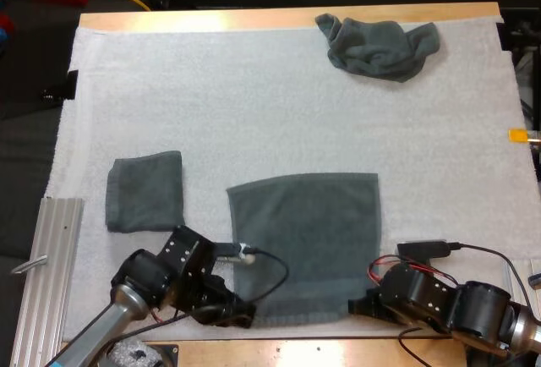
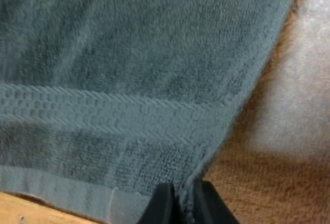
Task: Pick towel from pile, fold and stack
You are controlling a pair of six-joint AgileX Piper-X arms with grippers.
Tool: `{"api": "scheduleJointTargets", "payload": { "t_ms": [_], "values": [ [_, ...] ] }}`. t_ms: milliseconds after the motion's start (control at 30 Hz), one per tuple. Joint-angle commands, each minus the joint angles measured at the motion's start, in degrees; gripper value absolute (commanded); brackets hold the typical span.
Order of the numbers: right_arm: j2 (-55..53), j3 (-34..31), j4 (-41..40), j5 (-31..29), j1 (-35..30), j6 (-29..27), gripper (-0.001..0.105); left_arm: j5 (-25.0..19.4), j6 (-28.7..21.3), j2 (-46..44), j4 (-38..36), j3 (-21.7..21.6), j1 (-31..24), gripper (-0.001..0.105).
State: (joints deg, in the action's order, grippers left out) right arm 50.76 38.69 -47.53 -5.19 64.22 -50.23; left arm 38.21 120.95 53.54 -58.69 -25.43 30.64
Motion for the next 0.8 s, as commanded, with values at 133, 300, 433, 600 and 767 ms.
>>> {"api": "scheduleJointTargets", "payload": {
  "t_ms": [133,300,433,600,767],
  "values": [
    [0.2,1.4,-1.0,-1.0,0.0,0.9,0.001,-0.2,-0.4,-0.4,0.7,-0.4,0.4,0.006],
    [0.9,1.4,0.0,-1.3,-1.1,2.5,0.001,1.3,-0.4,1.8,3.7,-1.7,-3.0,0.006],
    [2.3,1.4,5.3,4.4,-9.7,2.1,0.001,7.6,-0.9,8.4,7.1,-4.0,-7.2,0.006],
    [5.4,1.4,12.6,13.7,-19.2,1.3,0.001,10.4,-2.1,15.1,8.1,-7.1,-9.8,0.006],
    [9.1,1.4,17.0,19.3,-26.9,0.7,0.001,10.6,-2.5,19.7,9.3,-10.7,-13.0,0.006]
  ]
}}
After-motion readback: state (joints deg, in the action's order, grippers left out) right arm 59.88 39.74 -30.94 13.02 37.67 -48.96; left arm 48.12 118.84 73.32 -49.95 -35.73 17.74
